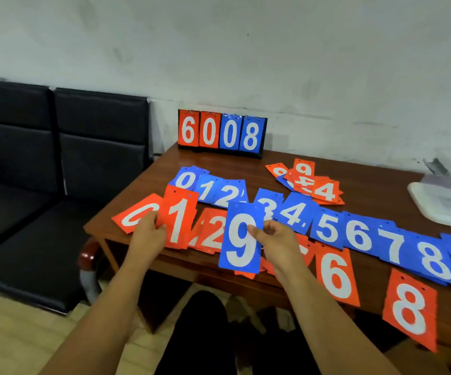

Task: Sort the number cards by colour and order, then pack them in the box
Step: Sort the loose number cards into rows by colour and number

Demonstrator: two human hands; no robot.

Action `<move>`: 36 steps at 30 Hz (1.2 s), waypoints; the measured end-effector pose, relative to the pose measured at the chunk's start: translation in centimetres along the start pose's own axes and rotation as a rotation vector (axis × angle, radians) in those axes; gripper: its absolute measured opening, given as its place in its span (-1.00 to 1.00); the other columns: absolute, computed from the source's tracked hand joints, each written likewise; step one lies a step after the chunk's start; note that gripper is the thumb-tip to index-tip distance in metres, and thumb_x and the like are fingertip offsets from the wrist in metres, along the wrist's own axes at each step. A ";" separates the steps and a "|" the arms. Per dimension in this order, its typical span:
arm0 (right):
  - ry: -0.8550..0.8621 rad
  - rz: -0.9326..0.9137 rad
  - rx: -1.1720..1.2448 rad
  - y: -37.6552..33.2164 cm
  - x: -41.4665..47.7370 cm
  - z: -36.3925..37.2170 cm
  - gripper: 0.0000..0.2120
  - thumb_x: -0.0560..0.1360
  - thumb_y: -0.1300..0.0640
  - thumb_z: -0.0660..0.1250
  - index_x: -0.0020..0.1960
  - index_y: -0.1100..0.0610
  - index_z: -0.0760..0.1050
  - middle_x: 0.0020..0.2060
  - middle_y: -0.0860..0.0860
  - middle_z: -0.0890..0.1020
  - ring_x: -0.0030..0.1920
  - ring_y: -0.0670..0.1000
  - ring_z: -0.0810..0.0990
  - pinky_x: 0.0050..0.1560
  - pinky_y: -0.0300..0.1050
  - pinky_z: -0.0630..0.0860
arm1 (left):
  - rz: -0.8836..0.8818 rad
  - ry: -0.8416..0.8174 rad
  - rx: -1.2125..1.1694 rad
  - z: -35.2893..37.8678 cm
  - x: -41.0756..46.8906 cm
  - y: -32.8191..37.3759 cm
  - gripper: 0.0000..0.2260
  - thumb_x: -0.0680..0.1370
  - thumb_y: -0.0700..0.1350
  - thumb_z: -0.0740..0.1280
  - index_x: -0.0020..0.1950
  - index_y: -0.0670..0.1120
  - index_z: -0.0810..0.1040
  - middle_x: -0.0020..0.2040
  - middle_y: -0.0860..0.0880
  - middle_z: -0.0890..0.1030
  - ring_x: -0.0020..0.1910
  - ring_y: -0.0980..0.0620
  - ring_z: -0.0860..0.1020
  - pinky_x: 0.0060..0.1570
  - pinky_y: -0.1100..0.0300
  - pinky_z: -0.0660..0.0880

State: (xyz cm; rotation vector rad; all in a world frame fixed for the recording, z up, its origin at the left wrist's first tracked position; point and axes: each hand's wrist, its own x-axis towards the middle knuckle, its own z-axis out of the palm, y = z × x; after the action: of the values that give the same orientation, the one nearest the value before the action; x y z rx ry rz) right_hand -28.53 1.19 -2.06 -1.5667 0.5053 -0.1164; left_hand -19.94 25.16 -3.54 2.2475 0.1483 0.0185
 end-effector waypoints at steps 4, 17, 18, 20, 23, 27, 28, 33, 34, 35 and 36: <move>-0.030 0.048 -0.031 0.1 0.3 1.4 -0.75 0.46 0.01 0.46 0.00 0.18 0.57 -0.11 -0.01 0.72 -0.16 -0.03 0.73 -0.10 0.06 0.67 | 0.055 0.044 0.195 -0.2 2.6 -1.7 -0.62 0.61 -0.29 0.19 0.43 -0.29 0.37 0.40 -0.27 0.44 0.38 -0.22 0.40 0.37 0.00 0.29; 0.004 0.036 -0.034 0.0 0.2 1.6 -0.71 0.42 -0.03 0.48 0.01 0.13 0.56 -0.07 -0.02 0.72 -0.13 -0.04 0.73 -0.07 0.07 0.67 | 0.148 0.174 0.202 2.5 1.2 0.3 -0.72 0.61 -0.02 0.27 0.27 -0.08 0.53 0.28 -0.09 0.49 0.29 -0.06 0.43 0.21 0.02 0.44; 0.012 0.034 -0.034 0.0 0.2 1.5 -0.71 0.42 -0.03 0.48 0.01 0.13 0.55 -0.07 -0.01 0.72 -0.13 -0.03 0.73 -0.07 0.07 0.67 | 0.120 0.068 0.049 2.8 0.2 1.8 -0.74 0.62 0.01 0.25 0.25 -0.06 0.53 0.23 -0.04 0.54 0.22 0.00 0.50 0.13 0.08 0.49; 0.029 0.015 -0.037 -0.4 0.0 1.3 -0.72 0.43 -0.03 0.48 0.01 0.13 0.55 -0.06 -0.01 0.71 -0.13 -0.02 0.72 -0.09 0.04 0.67 | 0.077 -0.193 -0.215 3.5 -1.8 4.5 -0.75 0.62 0.08 0.24 0.19 -0.03 0.52 0.09 0.02 0.63 0.02 0.08 0.61 -0.08 0.19 0.54; 0.090 -0.060 -0.047 -1.0 -0.3 0.3 -0.74 0.46 0.00 0.45 -0.02 0.18 0.55 -0.09 -0.01 0.70 -0.15 -0.03 0.70 -0.13 -0.05 0.67 | 0.116 -0.464 -0.404 5.2 -4.1 7.2 -0.82 0.57 0.09 0.32 0.08 0.03 0.56 0.00 0.10 0.65 -0.09 0.16 0.64 -0.22 0.27 0.57; 0.215 -0.037 -0.096 -1.1 0.0 -2.9 -0.78 0.49 -0.02 0.42 0.02 0.08 0.50 -0.02 -0.03 0.59 -0.01 0.00 0.63 -0.06 -0.01 0.66 | 0.167 -0.467 -0.368 8.1 -4.9 9.2 -0.73 0.55 0.01 0.39 0.14 -0.13 0.58 0.04 -0.06 0.68 -0.03 0.01 0.67 -0.03 0.03 0.64; 0.240 -0.023 -0.089 -0.9 0.2 -4.0 -0.76 0.51 -0.02 0.41 0.07 0.09 0.51 0.04 -0.01 0.59 0.05 0.03 0.62 -0.04 0.02 0.66 | 0.175 -0.452 -0.363 8.9 -5.1 9.8 -0.70 0.55 0.01 0.40 0.13 -0.20 0.57 0.02 -0.14 0.67 -0.04 -0.06 0.67 -0.03 -0.04 0.63; 0.347 0.009 -0.100 0.0 0.0 -10.4 -0.80 0.55 0.06 0.36 0.12 0.14 0.56 0.08 0.01 0.61 0.11 0.02 0.59 0.02 -0.01 0.64 | 0.289 -0.511 -0.306 13.5 -6.7 13.7 -0.68 0.53 0.02 0.40 0.00 -0.24 0.52 -0.04 -0.24 0.63 -0.06 -0.17 0.64 -0.10 -0.01 0.64; 0.373 0.007 -0.109 0.1 -0.1 -12.0 -0.80 0.55 0.07 0.36 0.12 0.15 0.56 0.06 0.01 0.61 0.09 0.02 0.60 -0.03 -0.05 0.63 | 0.315 -0.545 -0.299 14.6 -7.1 14.6 -0.68 0.53 0.03 0.40 0.05 -0.23 0.54 -0.01 -0.23 0.64 -0.03 -0.18 0.65 -0.05 -0.13 0.62; 0.404 -0.002 -0.116 0.2 0.0 -13.5 -0.83 0.55 0.09 0.36 0.08 0.16 0.57 0.03 0.02 0.63 0.05 0.02 0.61 -0.07 -0.08 0.63 | 0.343 -0.576 -0.286 15.7 -7.4 15.5 -0.69 0.54 0.04 0.39 0.06 -0.20 0.55 0.00 -0.20 0.65 -0.03 -0.16 0.65 -0.05 -0.16 0.61; 0.437 -0.011 -0.126 0.3 0.1 -15.1 -0.86 0.55 0.11 0.36 0.04 0.17 0.58 -0.01 0.04 0.65 0.02 0.02 0.62 -0.10 -0.10 0.61 | 0.364 -0.593 -0.265 16.8 -7.7 16.4 -0.72 0.55 0.05 0.37 0.05 -0.15 0.54 0.01 -0.14 0.66 -0.03 -0.11 0.65 -0.06 -0.12 0.61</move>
State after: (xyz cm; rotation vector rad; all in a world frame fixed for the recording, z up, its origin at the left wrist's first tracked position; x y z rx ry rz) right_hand -34.19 -12.76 -1.29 -1.6718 0.8588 -0.4488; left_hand -24.84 1.10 -1.14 1.8980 -0.5490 -0.4057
